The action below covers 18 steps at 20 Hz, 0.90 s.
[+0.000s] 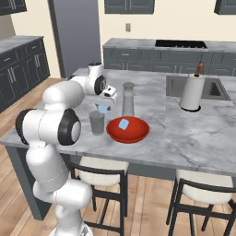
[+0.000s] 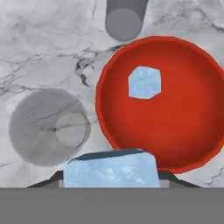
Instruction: There are two ice cubes in the ice bowl. Place both ice cubes in the glass cup.
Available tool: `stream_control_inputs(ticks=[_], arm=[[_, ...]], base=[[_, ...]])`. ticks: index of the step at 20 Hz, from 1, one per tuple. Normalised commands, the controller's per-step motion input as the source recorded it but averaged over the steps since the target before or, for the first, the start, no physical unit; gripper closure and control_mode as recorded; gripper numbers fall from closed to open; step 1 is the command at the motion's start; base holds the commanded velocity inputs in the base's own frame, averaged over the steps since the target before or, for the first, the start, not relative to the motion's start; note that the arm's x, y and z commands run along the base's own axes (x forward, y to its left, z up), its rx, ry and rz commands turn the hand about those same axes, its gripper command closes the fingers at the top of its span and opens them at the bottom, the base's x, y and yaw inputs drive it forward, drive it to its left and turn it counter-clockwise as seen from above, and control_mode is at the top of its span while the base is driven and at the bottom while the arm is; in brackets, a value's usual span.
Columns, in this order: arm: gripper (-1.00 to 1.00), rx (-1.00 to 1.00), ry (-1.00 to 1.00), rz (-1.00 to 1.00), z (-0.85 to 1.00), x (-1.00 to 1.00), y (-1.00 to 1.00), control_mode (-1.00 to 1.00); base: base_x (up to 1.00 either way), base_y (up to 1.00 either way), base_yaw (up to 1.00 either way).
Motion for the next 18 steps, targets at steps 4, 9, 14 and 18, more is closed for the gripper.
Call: stream_control_inputs(ticks=[4, 9, 14, 18], arm=[[1.0, 0.0, 0.06, -0.11, 0.23, 0.45, 0.89, -1.0], [1.0, 0.06, 0.03, 0.0, -0.03, 0.08, 0.1, -1.0], [1.0, 0.29, 0.02, 0.0, -0.24, 0.01, 0.0, -1.0], [1.0, 0.01, 0.0, 0.0, -0.05, 0.02, 0.01, -1.0]], base=[[0.0, 0.0, 0.0], [0.0, 0.0, 0.0], [0.0, 0.0, 0.0], [0.0, 0.0, 0.0]])
